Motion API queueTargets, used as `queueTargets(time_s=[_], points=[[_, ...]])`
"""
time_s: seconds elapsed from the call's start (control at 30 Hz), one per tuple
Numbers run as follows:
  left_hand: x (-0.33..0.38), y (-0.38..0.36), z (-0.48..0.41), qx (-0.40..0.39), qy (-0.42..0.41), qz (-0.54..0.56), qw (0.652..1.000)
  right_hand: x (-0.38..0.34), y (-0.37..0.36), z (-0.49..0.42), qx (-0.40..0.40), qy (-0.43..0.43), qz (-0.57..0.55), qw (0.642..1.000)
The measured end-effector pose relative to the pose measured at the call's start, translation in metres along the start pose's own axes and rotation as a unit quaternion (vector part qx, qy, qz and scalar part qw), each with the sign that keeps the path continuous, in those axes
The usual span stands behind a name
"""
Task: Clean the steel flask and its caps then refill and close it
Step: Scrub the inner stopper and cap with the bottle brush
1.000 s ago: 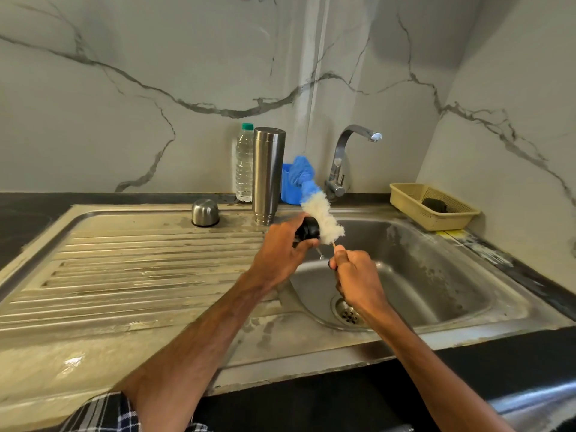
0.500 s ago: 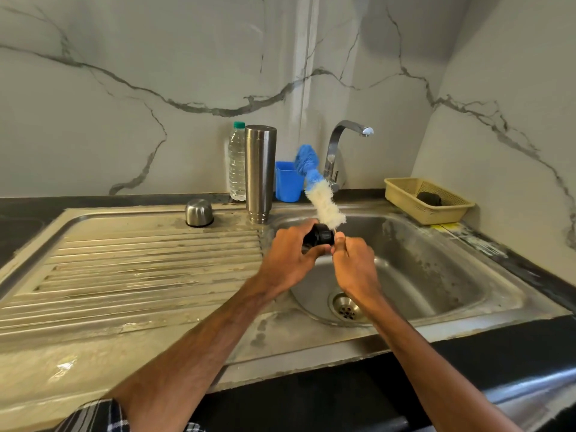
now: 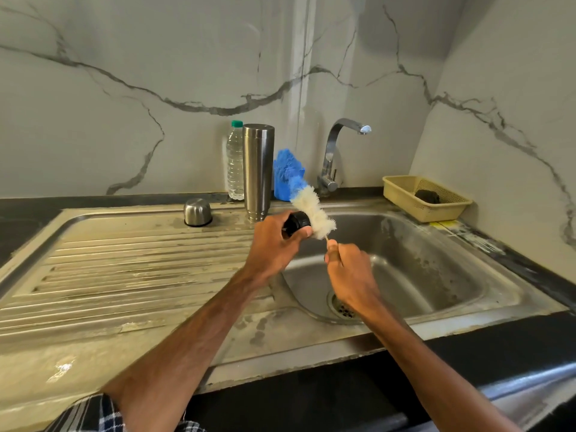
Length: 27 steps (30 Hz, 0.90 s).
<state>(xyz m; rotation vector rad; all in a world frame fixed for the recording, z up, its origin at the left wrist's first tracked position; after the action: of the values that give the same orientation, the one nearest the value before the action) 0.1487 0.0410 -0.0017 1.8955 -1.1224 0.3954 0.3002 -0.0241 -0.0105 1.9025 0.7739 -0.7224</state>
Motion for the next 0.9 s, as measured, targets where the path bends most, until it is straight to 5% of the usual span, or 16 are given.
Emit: queueTargets(time_s=[0.17, 0.5, 0.63, 0.9], points=[[0.023, -0.022, 0.013, -0.049, -0.032, -0.006, 0.998, -0.003, 0.006, -0.011, 0.039, -0.008, -0.029, 0.999], [-0.001, -0.009, 0.003, -0.002, 0.065, 0.057, 0.996, -0.009, 0.0, -0.005, 0.022, -0.003, -0.019, 1.0], [-0.016, -0.012, 0.008, 0.013, 0.173, 0.196, 0.965, -0.002, -0.003, -0.001, 0.008, -0.005, 0.007, 1.0], [-0.006, -0.029, 0.021, 0.008, 0.257, 0.373, 0.892, -0.006, 0.001, -0.002, 0.04, -0.026, -0.06, 0.997]])
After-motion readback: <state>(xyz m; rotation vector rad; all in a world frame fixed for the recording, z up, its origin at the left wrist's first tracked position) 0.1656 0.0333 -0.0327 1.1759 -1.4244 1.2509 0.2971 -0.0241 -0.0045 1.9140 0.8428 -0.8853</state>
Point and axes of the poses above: each hand's wrist, its own z-axis away from the middle knuckle, its own y-axis out of the back of the hand, x = y × z, the point moved 7 cm from there along -z, towards the middle knuckle, and after that the axes turned 10 degrees about -z, right-handed, at the moved point
